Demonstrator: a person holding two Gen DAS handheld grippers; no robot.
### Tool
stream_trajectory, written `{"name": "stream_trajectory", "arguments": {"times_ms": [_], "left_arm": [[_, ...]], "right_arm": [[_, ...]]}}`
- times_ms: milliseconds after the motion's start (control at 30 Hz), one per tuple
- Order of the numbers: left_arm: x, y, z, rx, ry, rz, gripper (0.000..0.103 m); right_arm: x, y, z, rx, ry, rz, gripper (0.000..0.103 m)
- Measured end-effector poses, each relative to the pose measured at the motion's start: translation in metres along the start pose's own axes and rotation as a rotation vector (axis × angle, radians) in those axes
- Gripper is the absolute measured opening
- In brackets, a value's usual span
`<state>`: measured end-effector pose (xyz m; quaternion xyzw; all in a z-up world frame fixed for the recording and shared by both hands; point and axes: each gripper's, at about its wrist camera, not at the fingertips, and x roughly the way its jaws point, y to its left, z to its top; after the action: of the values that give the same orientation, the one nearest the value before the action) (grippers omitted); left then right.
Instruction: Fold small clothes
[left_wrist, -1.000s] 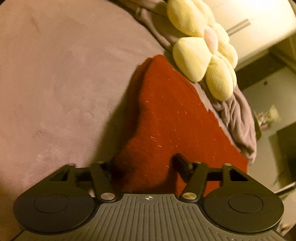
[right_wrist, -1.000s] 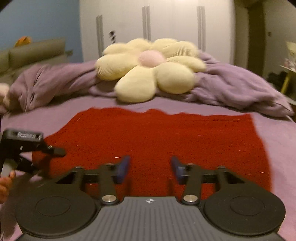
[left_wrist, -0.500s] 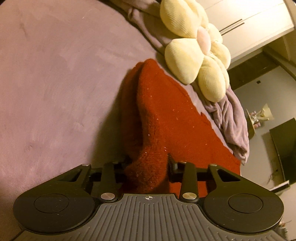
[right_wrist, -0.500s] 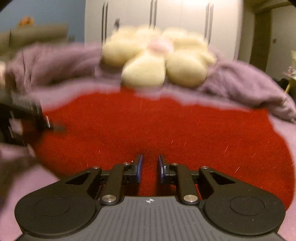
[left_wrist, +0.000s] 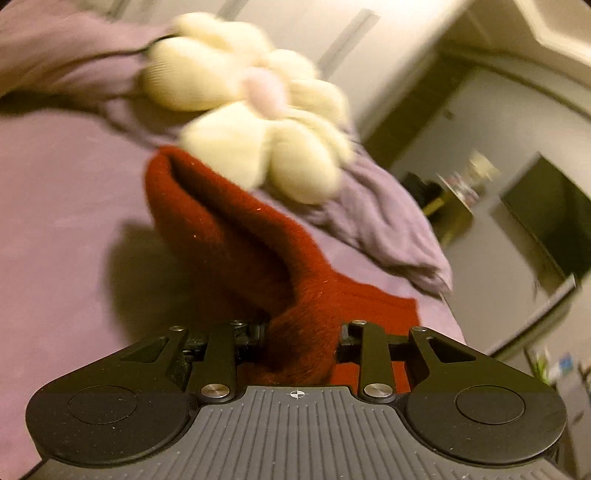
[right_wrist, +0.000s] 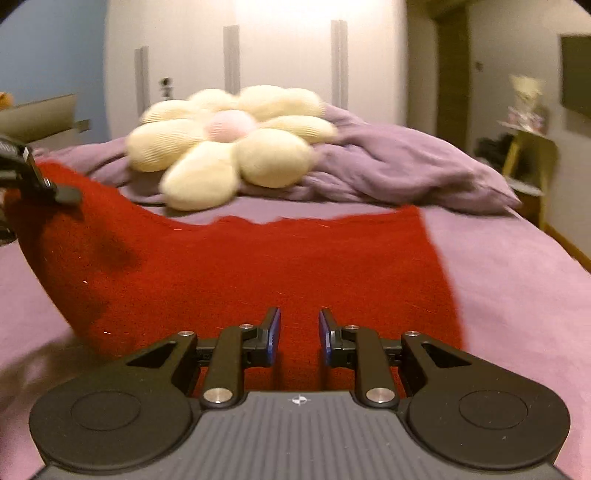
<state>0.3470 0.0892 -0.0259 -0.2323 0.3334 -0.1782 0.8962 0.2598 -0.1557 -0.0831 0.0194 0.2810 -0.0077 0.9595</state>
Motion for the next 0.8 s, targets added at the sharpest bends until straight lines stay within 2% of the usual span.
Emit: {"name": "stream_trajectory", "arguments": {"times_ms": [100, 200, 267, 367, 433, 467, 500, 567, 633, 800], "left_arm": [[0.026, -0.048, -0.011, 0.112, 0.028, -0.017, 0.033], [0.058, -0.081, -0.035, 0.197, 0.074, -0.031, 0.033], [0.082, -0.092, -0.055, 0.225, 0.132, -0.032, 0.034], [0.109, -0.093, -0.082, 0.225, 0.21, -0.039, 0.04], [0.109, -0.095, -0.094, 0.264, 0.182, -0.045, 0.045], [0.106, -0.097, -0.097, 0.284, 0.169, -0.063, 0.055], [0.1, -0.095, -0.098, 0.276, 0.164, -0.098, 0.066], [0.093, -0.09, -0.095, 0.219, 0.173, -0.186, 0.08], [0.083, -0.081, -0.092, 0.152, 0.168, -0.226, 0.081], [0.082, -0.066, -0.093, 0.077, 0.162, -0.23, 0.077]], "right_arm": [[-0.004, -0.029, -0.005, 0.069, 0.014, -0.048, 0.021], [-0.007, -0.048, -0.009, 0.098, 0.014, -0.075, 0.021], [-0.006, -0.055, -0.011, 0.102, 0.018, -0.084, 0.021], [-0.008, -0.066, -0.017, 0.11, 0.023, -0.098, 0.022], [-0.005, -0.072, -0.019, 0.119, 0.031, -0.103, 0.022], [-0.004, -0.075, -0.02, 0.124, 0.039, -0.104, 0.022], [-0.001, -0.077, -0.02, 0.127, 0.046, -0.104, 0.022], [0.001, -0.078, -0.02, 0.127, 0.057, -0.104, 0.022], [0.002, -0.077, -0.019, 0.119, 0.054, -0.107, 0.022], [0.006, -0.072, -0.02, 0.099, 0.066, -0.117, 0.022]]}}
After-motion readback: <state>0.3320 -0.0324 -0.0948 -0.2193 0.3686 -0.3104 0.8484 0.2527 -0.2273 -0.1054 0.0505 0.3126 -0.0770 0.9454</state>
